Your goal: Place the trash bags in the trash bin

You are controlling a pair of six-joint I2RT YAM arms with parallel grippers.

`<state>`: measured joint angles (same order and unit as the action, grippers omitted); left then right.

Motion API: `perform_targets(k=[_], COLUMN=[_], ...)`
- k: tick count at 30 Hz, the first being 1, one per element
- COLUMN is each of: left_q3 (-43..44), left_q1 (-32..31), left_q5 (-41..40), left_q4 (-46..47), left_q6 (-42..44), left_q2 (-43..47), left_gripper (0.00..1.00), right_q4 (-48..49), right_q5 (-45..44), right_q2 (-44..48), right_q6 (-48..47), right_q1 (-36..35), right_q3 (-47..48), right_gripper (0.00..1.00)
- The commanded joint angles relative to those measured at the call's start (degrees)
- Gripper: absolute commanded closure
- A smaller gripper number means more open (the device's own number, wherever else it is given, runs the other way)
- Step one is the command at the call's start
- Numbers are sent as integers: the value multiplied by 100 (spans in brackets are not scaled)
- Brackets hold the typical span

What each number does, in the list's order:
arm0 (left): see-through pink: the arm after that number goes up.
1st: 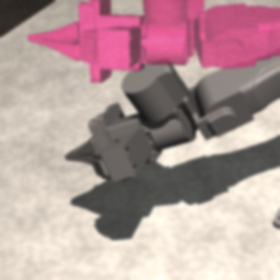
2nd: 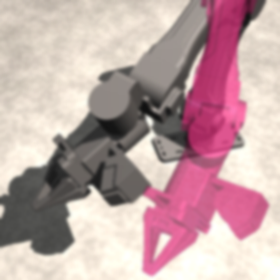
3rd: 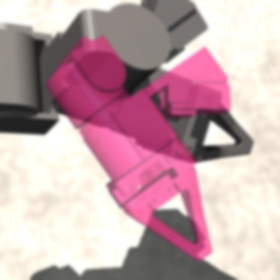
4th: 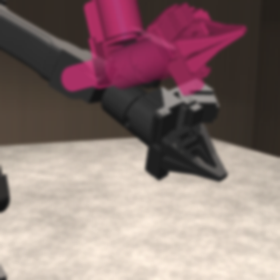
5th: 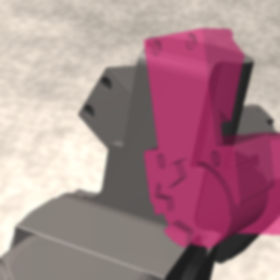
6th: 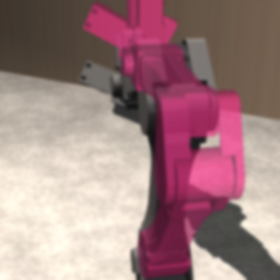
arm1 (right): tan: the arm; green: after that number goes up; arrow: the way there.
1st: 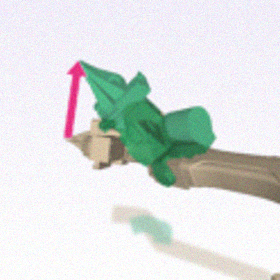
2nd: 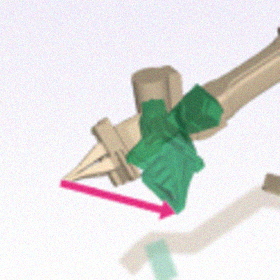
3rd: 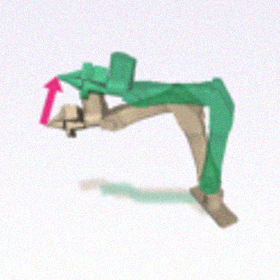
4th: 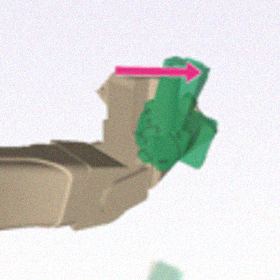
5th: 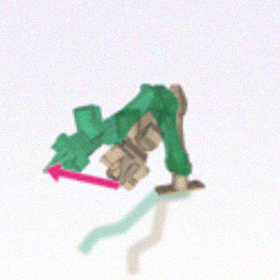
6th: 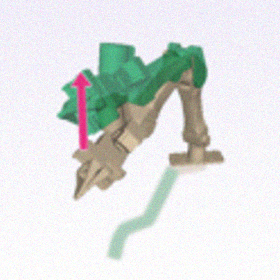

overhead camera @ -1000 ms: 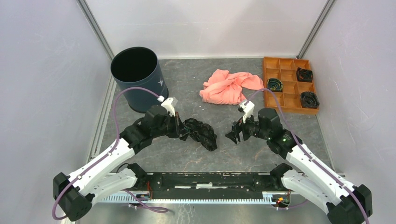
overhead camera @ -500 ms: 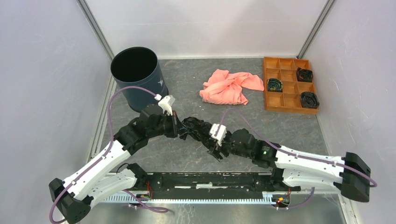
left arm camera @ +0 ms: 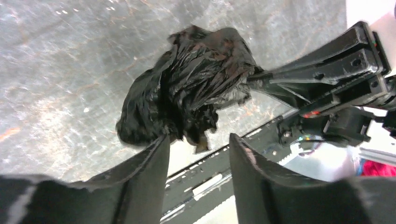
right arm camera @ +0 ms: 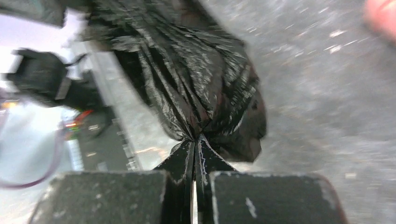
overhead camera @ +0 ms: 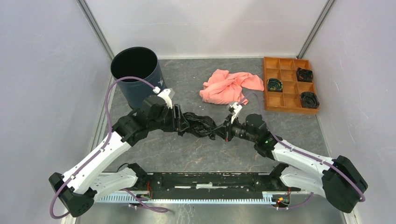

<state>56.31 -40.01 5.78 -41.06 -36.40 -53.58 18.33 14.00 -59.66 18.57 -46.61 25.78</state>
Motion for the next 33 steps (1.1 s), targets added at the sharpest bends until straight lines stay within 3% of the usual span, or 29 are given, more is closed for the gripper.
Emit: perform_targets(k=[1,3,4,8,11,14,17,21,26,29,33], left_q3=[524,545,514,91,-730,-1764,-2569,-2992,-3306,-3129,-3064], left_q1=[-16,-13,-15,-16,-24,-38,-141,-242,-229,-218,-152], left_q5=[-984,-1021,-880,92,991,1700,2088,1657,952,910,815], left_q4=[-347,-163,-26,647,1487,2512,4070,4982,5678,5717,5730], left_q6=[425,415,404,107,-330,-968,-1712,-2350,-2707,-2712,-2744], left_q2=[-252,-376,-447,-619,-467,-231,-99,-250,-384,-807,-1261], left_gripper=[28,6,1,0,0,0,0,0,1,5,0], right_q4=[1281,1384,1520,2452,2994,2834,1869,222,-120,-243,-272], right_q5=[2943,3166,3283,3618,3794,3855,3802,3372,3197,3238,3349], right_q2=[-25,23,27,-88,-307,-428,-338,145,573,546,574], right_q6=[2466,2807,2967,3861,4279,4095,3215,2041,1812,1729,1598], right_q1=[579,806,1008,1784,2294,2655,2710,2706,2705,2706,2703], right_q3=[-551,-726,-807,-1273,-1559,-1707,-1551,-1238,-1163,-1108,-1068], right_gripper=[100,100,100,100,100,100,100,99,98,98,98])
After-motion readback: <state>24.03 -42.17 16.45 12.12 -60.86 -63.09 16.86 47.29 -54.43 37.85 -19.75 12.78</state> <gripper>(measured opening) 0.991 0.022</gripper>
